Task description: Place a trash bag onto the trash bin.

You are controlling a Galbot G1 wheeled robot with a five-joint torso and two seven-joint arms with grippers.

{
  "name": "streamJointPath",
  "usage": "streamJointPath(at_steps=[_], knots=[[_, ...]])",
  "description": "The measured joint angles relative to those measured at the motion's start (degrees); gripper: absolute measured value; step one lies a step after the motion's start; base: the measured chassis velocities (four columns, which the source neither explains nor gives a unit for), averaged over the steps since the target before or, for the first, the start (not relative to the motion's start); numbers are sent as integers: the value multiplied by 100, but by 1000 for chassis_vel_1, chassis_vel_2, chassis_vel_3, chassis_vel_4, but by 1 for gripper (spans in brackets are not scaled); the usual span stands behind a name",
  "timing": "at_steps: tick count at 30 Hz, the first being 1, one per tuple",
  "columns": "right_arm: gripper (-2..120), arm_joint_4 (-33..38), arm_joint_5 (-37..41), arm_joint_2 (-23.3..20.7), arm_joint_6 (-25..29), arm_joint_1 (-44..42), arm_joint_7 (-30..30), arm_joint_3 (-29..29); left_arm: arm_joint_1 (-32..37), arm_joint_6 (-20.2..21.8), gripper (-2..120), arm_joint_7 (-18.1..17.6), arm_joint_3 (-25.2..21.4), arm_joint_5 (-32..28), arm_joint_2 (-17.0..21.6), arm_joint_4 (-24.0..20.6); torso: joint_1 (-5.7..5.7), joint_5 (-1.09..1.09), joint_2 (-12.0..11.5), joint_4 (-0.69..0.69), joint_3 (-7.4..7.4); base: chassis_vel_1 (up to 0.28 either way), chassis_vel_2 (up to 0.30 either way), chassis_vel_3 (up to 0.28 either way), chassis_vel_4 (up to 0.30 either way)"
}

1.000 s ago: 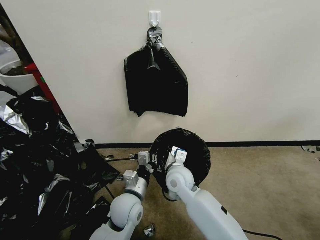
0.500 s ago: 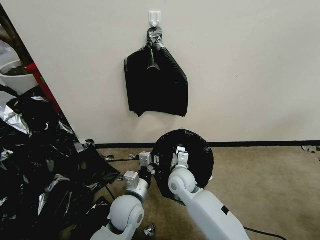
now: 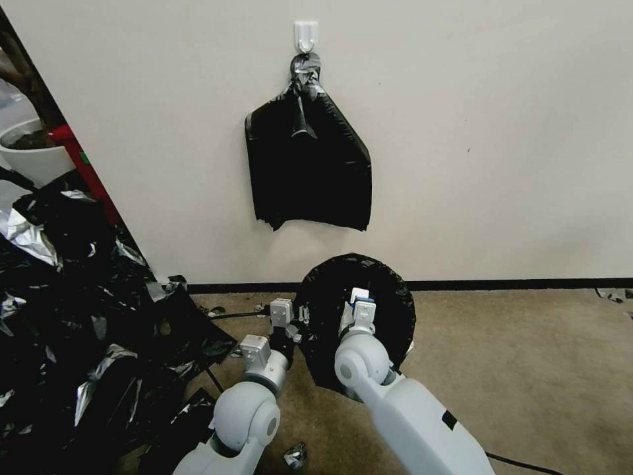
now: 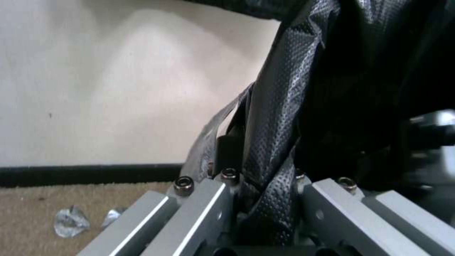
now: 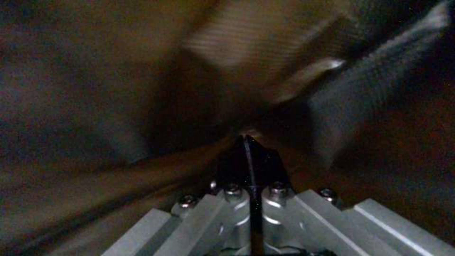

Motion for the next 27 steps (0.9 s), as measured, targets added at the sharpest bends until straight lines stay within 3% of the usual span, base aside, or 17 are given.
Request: streamJointPath(at_steps=[6, 9, 10, 11, 13, 14, 16, 17, 18, 20, 21, 23, 25, 27], knots=[[17, 729, 21, -189, 99, -342, -561, -140, -69, 233, 2, -173, -78, -195, 2, 61, 0, 0, 0, 0, 0, 0, 0, 0, 0], [30, 1192, -174, -378, 84, -634, -1117, -148, -164, 626, 2, -467, -163, -546, 12, 74, 0, 1, 0, 1, 0, 0, 0, 0, 0], [37, 1367, -604, -480, 209, -810, -1617, -59, -234, 933, 2, -739, -219, -875, 20, 63, 0, 0, 0, 1, 0, 0, 0, 0, 0], [37, 1367, -604, -480, 209, -810, -1617, -59, -234, 933, 2, -739, -219, -875, 20, 63, 0, 0, 0, 1, 0, 0, 0, 0, 0], [45, 1446, -1525, -589, 678, -1022, -2300, 146, -330, 1356, 2, -1177, -296, -1366, 30, 22, 0, 1, 0, 0, 0, 0, 0, 0, 0], [51, 1386, -2598, -640, 1305, -1171, -2919, 385, -404, 1672, 2, -1561, -361, -1804, 39, -12, 0, 0, 0, -1, 0, 0, 0, 0, 0], [53, 1356, -2873, -642, 1477, -1201, -3066, 455, -428, 1768, 2, -1691, -381, -1944, 44, -19, 0, 0, 0, -1, 0, 0, 0, 0, 0], [62, 1248, -3947, -629, 2199, -1313, -3575, 762, -504, 2066, 2, -2176, -450, -2369, 68, -48, 0, 0, 0, -1, 0, 0, 0, 0, 0], [62, 1248, -3947, -629, 2199, -1313, -3575, 762, -504, 2066, 2, -2176, -450, -2369, 68, -48, 0, 0, 0, -1, 0, 0, 0, 0, 0], [72, 1260, -4652, -545, 2865, -1460, -3875, 1016, -596, 2570, 2, -2842, -588, -3059, 114, -127, 0, 2, 0, 0, 0, 0, 0, 0, 0], [72, 1260, -4652, -545, 2865, -1460, -3875, 1016, -596, 2570, 2, -2842, -588, -3059, 114, -127, 0, 2, 0, 0, 0, 0, 0, 0, 0], [82, 1378, -4775, -459, 3039, -1582, -3874, 1149, -663, 2999, 2, -3280, -727, -3686, 151, -201, 0, 0, 0, 0, 0, 0, 0, 0, 0], [92, 1453, -4719, -389, 2965, -1643, -3711, 1237, -688, 3140, 2, -3585, -829, -4250, 193, -236, 0, 1, 0, 1, 0, 0, 0, 0, 0], [94, 1463, -4682, -379, 2920, -1649, -3645, 1253, -688, 3150, 2, -3639, -846, -4375, 197, -239, 0, 0, 0, 0, 0, 0, 0, 0, 0]])
